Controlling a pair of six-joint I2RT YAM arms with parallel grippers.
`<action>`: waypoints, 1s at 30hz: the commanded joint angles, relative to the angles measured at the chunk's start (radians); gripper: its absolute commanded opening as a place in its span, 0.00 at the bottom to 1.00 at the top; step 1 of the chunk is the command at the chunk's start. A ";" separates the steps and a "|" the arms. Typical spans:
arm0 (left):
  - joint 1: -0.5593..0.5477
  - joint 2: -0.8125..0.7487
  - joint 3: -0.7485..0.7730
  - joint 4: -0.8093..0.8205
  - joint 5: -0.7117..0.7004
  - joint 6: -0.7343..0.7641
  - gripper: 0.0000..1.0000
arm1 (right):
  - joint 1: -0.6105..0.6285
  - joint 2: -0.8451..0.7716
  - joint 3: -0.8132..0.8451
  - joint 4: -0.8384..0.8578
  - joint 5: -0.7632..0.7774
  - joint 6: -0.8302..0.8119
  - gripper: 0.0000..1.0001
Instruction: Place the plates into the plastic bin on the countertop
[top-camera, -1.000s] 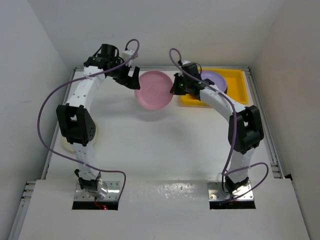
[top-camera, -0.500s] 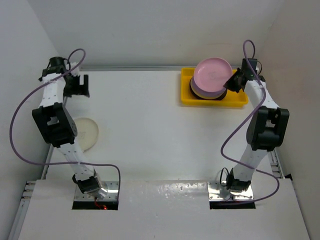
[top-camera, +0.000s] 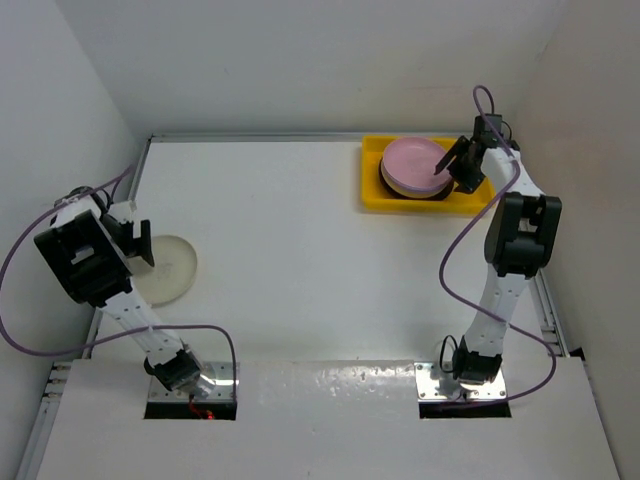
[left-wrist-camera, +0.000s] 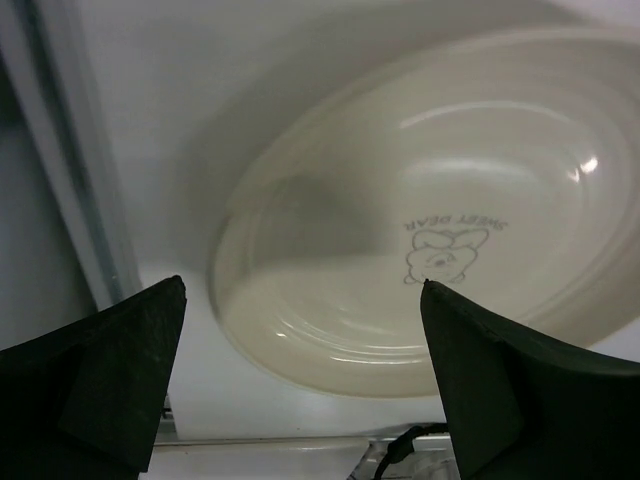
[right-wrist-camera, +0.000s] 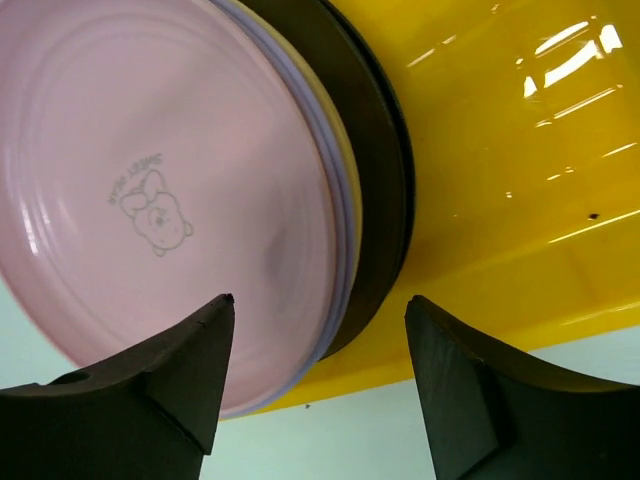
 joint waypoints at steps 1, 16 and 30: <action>0.007 -0.072 -0.068 0.003 0.092 0.071 1.00 | 0.009 -0.070 0.024 -0.034 0.074 -0.084 0.69; -0.076 -0.037 -0.115 0.064 0.223 0.096 0.00 | 0.268 -0.412 -0.175 0.085 0.194 -0.344 0.69; -0.682 -0.059 0.442 0.023 0.464 -0.099 0.00 | 0.682 -0.297 -0.133 0.288 -0.012 -0.359 0.79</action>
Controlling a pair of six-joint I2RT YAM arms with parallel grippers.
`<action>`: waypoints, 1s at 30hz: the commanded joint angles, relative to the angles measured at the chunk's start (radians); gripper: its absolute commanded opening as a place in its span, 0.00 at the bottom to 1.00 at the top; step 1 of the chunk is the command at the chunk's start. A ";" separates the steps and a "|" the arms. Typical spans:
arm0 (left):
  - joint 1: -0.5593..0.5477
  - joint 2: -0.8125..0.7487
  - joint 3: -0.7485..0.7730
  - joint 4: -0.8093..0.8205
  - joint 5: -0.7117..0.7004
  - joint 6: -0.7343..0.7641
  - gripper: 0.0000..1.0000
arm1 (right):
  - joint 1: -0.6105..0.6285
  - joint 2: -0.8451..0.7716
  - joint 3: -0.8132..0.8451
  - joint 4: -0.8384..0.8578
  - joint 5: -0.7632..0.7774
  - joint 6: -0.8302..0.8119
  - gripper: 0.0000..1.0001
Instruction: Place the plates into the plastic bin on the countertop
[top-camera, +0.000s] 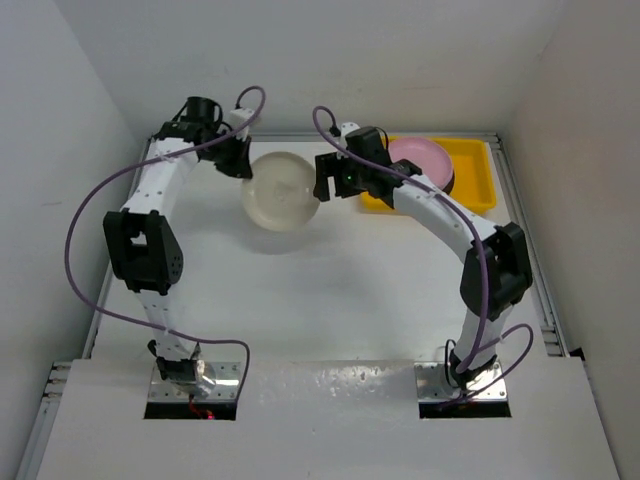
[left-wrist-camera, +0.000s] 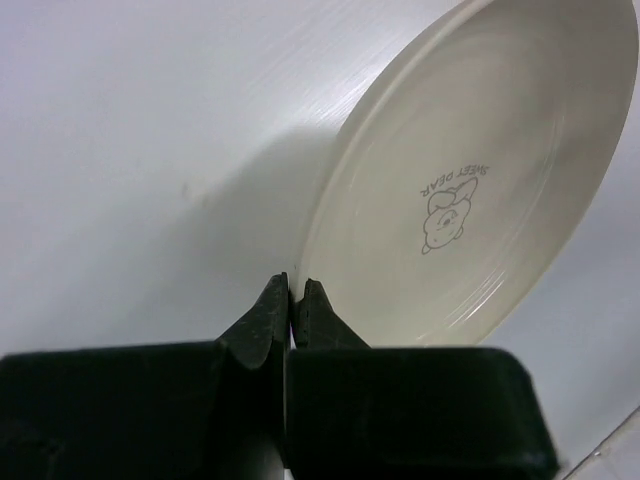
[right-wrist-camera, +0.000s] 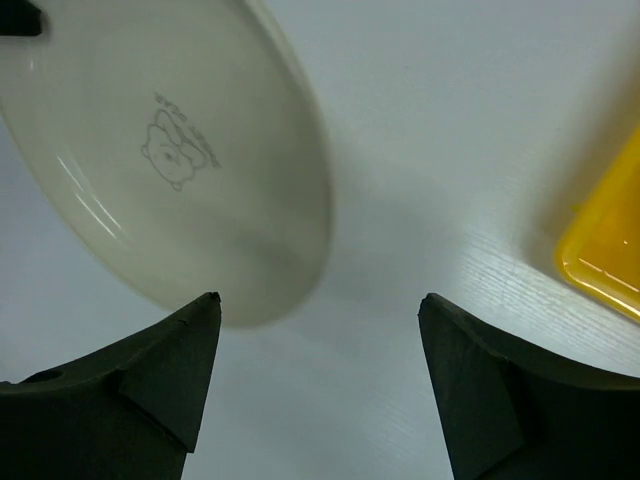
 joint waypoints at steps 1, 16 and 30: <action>-0.052 -0.014 0.117 -0.037 0.062 -0.062 0.00 | 0.003 0.013 0.066 0.072 -0.001 -0.005 0.79; -0.155 -0.010 0.168 -0.083 0.141 -0.062 0.18 | -0.058 -0.059 -0.102 0.184 0.022 0.063 0.00; -0.018 -0.010 0.159 -0.092 -0.043 -0.103 1.00 | -0.601 -0.058 -0.074 0.000 0.005 0.435 0.00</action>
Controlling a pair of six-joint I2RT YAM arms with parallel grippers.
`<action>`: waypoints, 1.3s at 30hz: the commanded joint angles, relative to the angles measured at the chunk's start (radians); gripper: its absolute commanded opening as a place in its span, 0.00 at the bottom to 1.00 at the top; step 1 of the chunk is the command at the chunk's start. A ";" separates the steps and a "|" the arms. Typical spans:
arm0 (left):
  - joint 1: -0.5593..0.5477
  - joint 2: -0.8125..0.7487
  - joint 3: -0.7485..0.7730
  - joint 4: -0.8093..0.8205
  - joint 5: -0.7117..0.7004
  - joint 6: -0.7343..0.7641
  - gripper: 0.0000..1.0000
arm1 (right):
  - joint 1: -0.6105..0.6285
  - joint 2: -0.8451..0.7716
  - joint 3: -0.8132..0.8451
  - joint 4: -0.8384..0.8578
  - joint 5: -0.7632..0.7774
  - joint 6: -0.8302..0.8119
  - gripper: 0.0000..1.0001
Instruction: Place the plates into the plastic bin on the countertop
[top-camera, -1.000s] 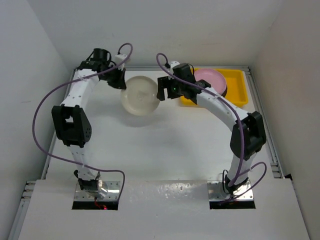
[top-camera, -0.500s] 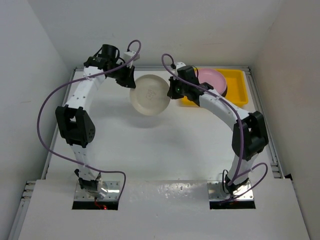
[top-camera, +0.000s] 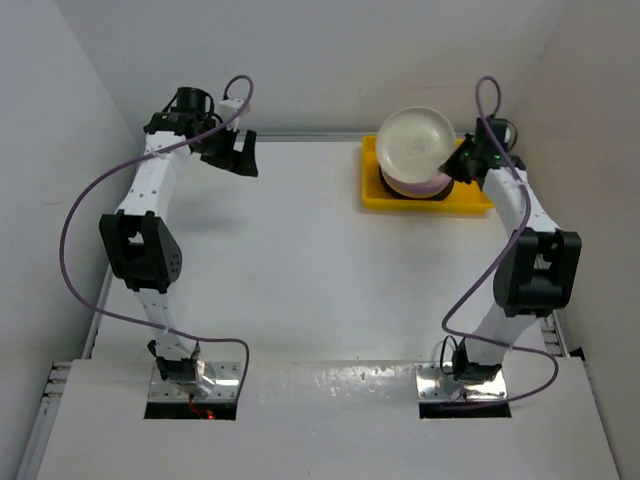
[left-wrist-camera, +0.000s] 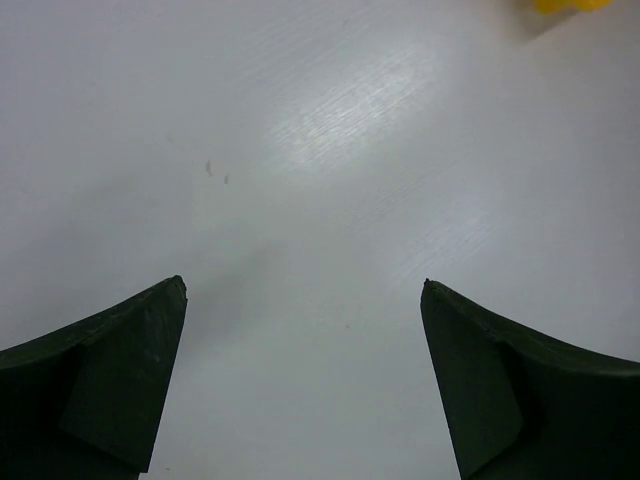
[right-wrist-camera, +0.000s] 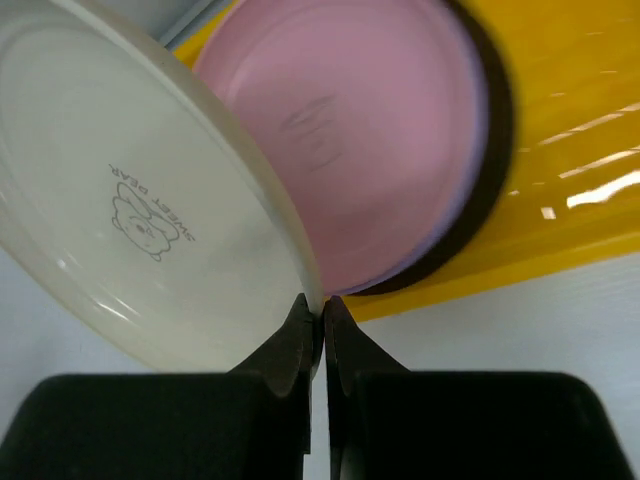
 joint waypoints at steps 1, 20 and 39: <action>0.025 -0.022 -0.004 0.010 -0.021 -0.017 1.00 | -0.074 0.030 0.089 -0.118 0.003 0.100 0.00; 0.064 -0.031 -0.052 0.010 0.080 0.012 1.00 | -0.142 0.311 0.319 -0.233 0.031 -0.001 0.71; 0.024 -0.316 -0.428 0.102 -0.161 0.106 1.00 | -0.137 -0.978 -0.704 -0.366 0.254 0.032 1.00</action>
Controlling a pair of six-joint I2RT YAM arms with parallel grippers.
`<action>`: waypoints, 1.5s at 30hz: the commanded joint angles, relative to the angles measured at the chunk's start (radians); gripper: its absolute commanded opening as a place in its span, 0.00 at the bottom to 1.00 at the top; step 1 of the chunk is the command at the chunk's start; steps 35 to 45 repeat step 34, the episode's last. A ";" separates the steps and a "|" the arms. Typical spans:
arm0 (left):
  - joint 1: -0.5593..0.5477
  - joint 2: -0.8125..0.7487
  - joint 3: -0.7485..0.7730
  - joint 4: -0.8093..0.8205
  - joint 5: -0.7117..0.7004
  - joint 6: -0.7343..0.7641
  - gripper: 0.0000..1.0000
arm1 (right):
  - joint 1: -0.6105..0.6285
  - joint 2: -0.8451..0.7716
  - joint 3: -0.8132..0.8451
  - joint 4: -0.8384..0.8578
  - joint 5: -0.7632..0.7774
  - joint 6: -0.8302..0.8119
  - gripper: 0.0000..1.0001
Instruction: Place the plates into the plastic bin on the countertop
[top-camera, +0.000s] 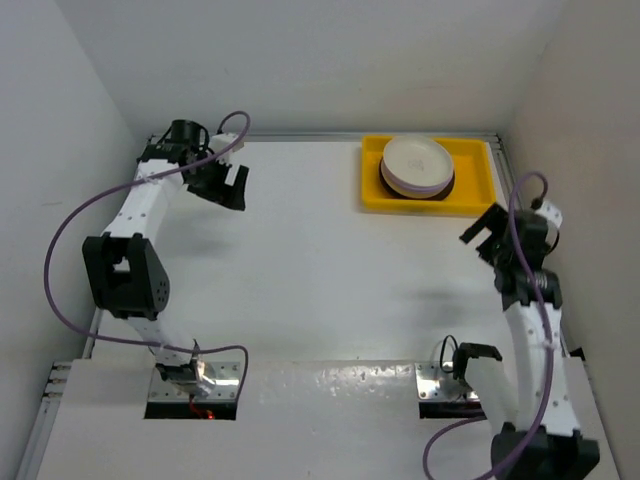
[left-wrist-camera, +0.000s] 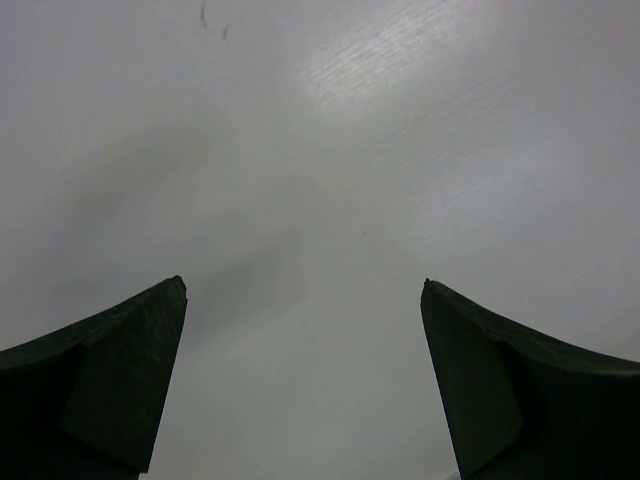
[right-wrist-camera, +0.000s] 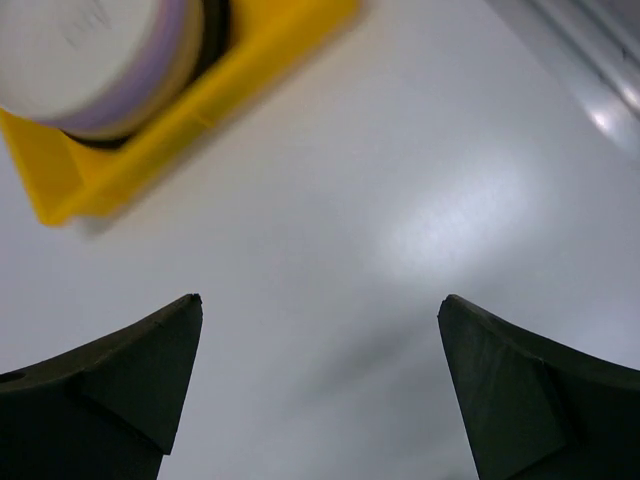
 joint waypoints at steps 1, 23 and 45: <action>-0.020 -0.160 -0.208 0.096 -0.072 0.051 1.00 | 0.007 -0.137 -0.176 -0.150 -0.004 0.127 1.00; -0.020 -0.634 -0.814 0.360 -0.206 0.048 1.00 | 0.012 -0.431 -0.308 -0.260 -0.102 0.110 1.00; -0.029 -0.643 -0.823 0.370 -0.215 0.048 1.00 | 0.012 -0.455 -0.313 -0.232 -0.156 0.069 1.00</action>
